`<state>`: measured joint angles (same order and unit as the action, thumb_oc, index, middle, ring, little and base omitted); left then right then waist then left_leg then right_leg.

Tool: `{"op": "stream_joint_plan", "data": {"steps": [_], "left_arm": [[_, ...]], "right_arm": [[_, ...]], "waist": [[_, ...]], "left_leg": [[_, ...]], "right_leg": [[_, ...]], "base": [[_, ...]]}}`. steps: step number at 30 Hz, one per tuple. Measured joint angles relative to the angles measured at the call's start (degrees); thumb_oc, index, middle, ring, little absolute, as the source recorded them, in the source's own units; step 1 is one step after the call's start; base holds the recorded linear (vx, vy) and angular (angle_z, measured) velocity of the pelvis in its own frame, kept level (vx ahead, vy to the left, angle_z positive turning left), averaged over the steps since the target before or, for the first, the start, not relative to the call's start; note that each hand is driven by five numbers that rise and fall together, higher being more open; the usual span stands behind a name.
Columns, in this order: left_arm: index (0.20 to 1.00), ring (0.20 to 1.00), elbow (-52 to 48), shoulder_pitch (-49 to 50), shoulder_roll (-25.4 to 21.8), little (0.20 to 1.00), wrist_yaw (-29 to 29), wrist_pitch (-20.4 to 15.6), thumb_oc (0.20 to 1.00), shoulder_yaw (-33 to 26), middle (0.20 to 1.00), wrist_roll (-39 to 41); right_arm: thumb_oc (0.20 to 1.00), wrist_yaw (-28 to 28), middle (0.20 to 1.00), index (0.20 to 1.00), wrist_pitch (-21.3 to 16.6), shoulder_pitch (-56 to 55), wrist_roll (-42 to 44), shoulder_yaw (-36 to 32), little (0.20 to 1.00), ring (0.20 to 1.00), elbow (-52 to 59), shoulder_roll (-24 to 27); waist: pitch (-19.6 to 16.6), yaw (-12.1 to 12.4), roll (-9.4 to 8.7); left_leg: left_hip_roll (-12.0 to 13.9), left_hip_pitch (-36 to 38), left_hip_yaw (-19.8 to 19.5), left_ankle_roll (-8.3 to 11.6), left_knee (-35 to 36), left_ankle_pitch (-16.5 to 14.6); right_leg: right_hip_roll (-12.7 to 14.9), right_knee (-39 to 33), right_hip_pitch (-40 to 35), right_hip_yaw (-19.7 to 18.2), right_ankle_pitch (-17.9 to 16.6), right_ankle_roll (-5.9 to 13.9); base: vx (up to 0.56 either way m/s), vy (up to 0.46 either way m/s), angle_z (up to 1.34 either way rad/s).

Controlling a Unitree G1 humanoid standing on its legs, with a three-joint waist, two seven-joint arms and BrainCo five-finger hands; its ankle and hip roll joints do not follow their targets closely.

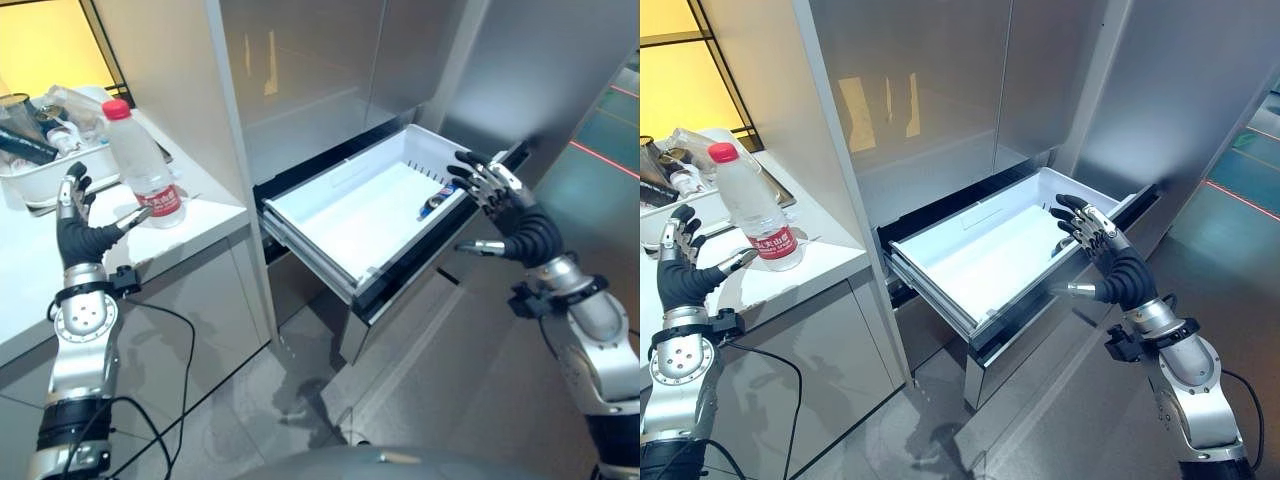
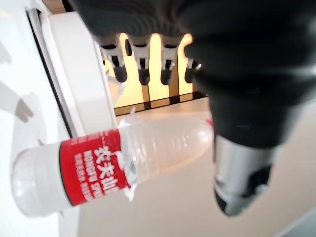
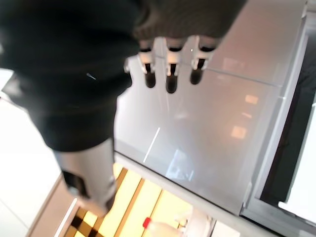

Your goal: Take the drinks into the refrigerator

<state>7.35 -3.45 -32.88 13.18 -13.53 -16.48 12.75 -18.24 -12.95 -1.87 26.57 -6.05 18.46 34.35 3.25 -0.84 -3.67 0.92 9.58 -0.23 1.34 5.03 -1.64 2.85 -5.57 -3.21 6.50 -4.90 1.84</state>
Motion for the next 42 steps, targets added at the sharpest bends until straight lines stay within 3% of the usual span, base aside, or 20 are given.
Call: {"op": "stream_joint_plan", "data": {"steps": [4,11,25,35,42], "left_arm": [[1.0,1.0,1.6,-0.3,-2.3,1.0,-1.9,0.5,1.0,0.8,1.0,3.4],[1.0,1.0,3.2,-0.7,-2.3,1.0,-3.0,0.8,1.0,2.9,1.0,4.4],[1.0,1.0,5.5,-4.2,-5.7,1.0,-7.4,2.0,1.0,8.6,1.0,6.6],[1.0,1.0,6.6,-6.3,-5.7,1.0,-8.3,2.1,1.0,11.0,1.0,6.6],[1.0,1.0,9.6,-8.6,-5.7,1.0,-8.3,3.0,1.0,11.4,1.0,6.6]], "right_arm": [[1.0,-0.1,1.0,1.0,0.5,0.5,0.1,0.3,1.0,1.0,0.0,0.0],[1.0,-0.2,1.0,1.0,0.5,0.6,0.1,0.5,1.0,1.0,0.0,0.0],[1.0,-0.7,1.0,1.0,0.8,2.0,2.2,2.3,1.0,1.0,0.0,0.0],[1.0,-1.4,1.0,1.0,0.9,2.2,2.2,2.4,1.0,1.0,0.3,-0.1],[1.0,-1.9,1.0,1.0,0.9,2.5,2.2,2.5,1.0,1.0,1.7,-0.1]], "waist": [[-0.5,0.0,-0.91],[-0.8,-0.1,-2.06],[0.9,0.0,-2.35],[1.0,-0.1,-2.39],[1.0,-1.5,-2.36]], "left_leg": [[0.1,0.0,0.0,0.04,0.0,0.0],[0.1,-0.1,0.1,0.08,0.0,0.0],[0.2,0.6,0.1,0.17,0.0,-0.1],[0.2,0.7,0.1,0.28,0.0,-0.2],[0.3,0.7,0.2,0.28,0.0,-0.2]], "right_leg": [[0.0,0.0,0.0,0.0,0.2,0.26],[-0.1,0.0,0.4,0.0,0.2,0.26],[-0.3,0.0,-0.4,-0.1,0.2,0.26],[-0.4,0.0,-0.4,-0.4,0.3,0.16],[-0.4,0.0,-0.4,-0.5,0.3,0.2]], "base": [[0.0,0.0,0.0],[0.0,0.0,0.0],[0.0,0.0,0.0],[0.0,0.0,0.0],[0.0,0.0,0.0]]}}
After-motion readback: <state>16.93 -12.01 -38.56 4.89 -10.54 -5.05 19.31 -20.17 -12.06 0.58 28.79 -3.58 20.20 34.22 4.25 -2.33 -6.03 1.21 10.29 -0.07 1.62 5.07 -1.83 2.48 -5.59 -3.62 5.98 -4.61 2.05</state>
